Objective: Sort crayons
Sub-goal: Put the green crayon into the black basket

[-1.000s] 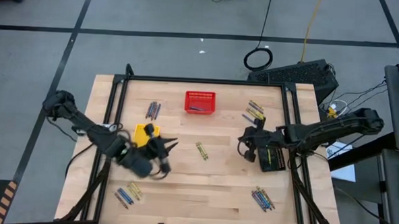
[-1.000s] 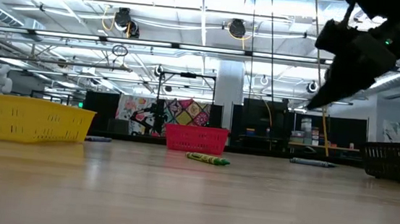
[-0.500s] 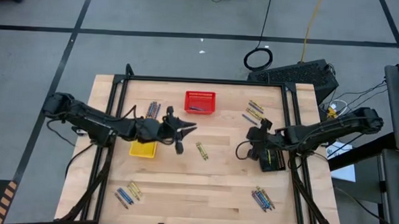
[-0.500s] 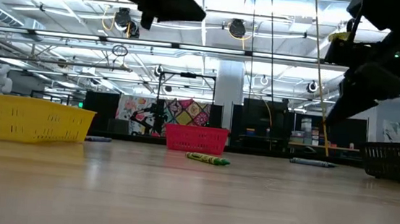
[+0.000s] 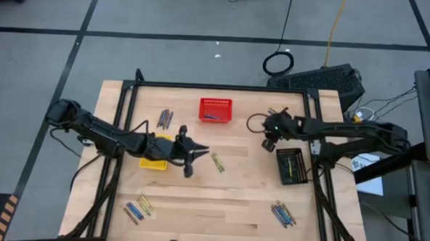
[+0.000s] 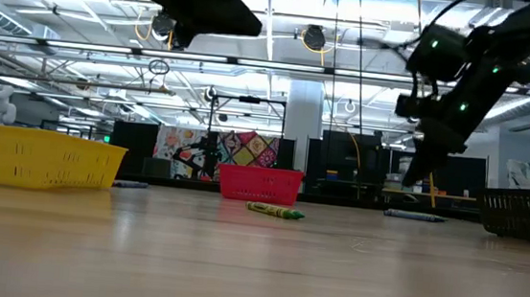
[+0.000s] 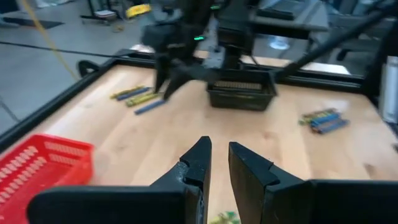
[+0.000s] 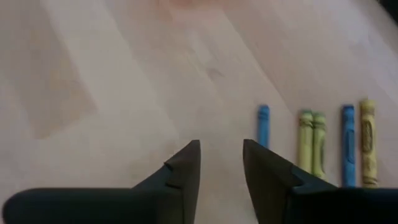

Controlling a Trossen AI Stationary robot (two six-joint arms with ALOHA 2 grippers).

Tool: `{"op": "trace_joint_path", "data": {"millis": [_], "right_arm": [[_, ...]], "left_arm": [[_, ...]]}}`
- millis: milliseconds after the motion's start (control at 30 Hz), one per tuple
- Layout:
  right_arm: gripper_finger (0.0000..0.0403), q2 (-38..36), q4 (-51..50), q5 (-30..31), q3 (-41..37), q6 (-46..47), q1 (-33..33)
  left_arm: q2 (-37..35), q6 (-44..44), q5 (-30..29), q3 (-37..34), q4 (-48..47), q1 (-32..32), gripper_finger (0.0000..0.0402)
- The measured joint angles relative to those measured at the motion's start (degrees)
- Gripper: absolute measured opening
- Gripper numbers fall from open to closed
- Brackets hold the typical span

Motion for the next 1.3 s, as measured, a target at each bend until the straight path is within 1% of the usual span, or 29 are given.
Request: {"op": "trace_joint_path", "data": {"millis": [233, 267, 300, 367, 433, 467, 533, 600, 733, 833, 900, 1033, 1167, 1233, 1300], "right_arm": [[0.0113, 7.4, 0.9, -0.2, 0.0, -4.6, -4.5], [0.0113, 8.1, 1.6, -1.3, 0.0, -4.9, -4.9], [0.0113, 8.7, 2.7, -3.4, 0.0, -5.1, -5.4], [0.0113, 9.6, 7.6, -10.5, 0.0, -4.8, -5.7], [0.0113, 10.6, 13.7, -17.4, 0.0, -2.0, -4.9], [0.0113, 11.3, 16.7, -19.3, 0.0, -0.2, -3.7], [0.0113, 12.8, 22.2, -20.3, 0.0, 2.5, -0.2], [0.0113, 14.6, 27.0, -19.0, 0.0, 4.8, 4.6], [0.0113, 19.1, 37.7, -11.9, 0.0, 11.7, 13.6], [0.0118, 22.8, 47.3, -7.5, 0.1, 13.1, 18.7], [0.0127, 25.6, 51.9, -4.9, 1.2, 13.4, 21.0], [0.0154, 30.7, 50.4, -1.0, 6.9, 13.2, 23.3], [0.0178, 34.9, 42.7, -0.9, 13.8, 13.1, 23.7], [0.0183, 36.0, 38.1, -0.8, 17.1, 13.9, 23.6], [0.0184, 37.1, 34.4, 0.7, 19.8, 15.1, 23.6]], "left_arm": [[0.0, 0.1, -3.4, 0.0, -0.4, -5.2, 0.0058], [0.0, 0.1, -4.2, 0.0, -0.4, -5.8, 0.0058], [0.0, 0.1, -4.9, 0.0, -0.5, -6.2, 0.0058], [0.0, 0.1, -6.6, 0.0, -0.5, -6.9, 0.0058], [0.0, 0.1, -8.1, 0.0, -0.5, -7.4, 0.0058], [0.0, 0.1, -8.8, 0.0, -0.5, -7.5, 0.0058], [0.0, 0.1, -9.7, 0.0, -0.4, -7.7, 0.0058], [0.0, 0.1, -10.3, 0.0, -0.4, -7.8, 0.0058], [0.0, 0.0, -10.3, 0.0, -0.4, -7.8, 0.0058], [0.0, 0.0, -10.4, 0.0, -0.3, -7.8, 0.0058], [0.0, 0.0, -10.5, 0.0, -0.2, -7.8, 0.0058], [0.0, 0.0, -10.5, 0.0, -0.3, -7.8, 0.0058], [0.0, 0.0, -10.5, 0.0, -0.4, -7.8, 0.0058], [0.0, 0.0, -10.5, 0.0, -0.5, -7.8, 0.0058], [0.0, 0.0, -10.5, 0.0, -0.6, -7.8, 0.0058]]}}
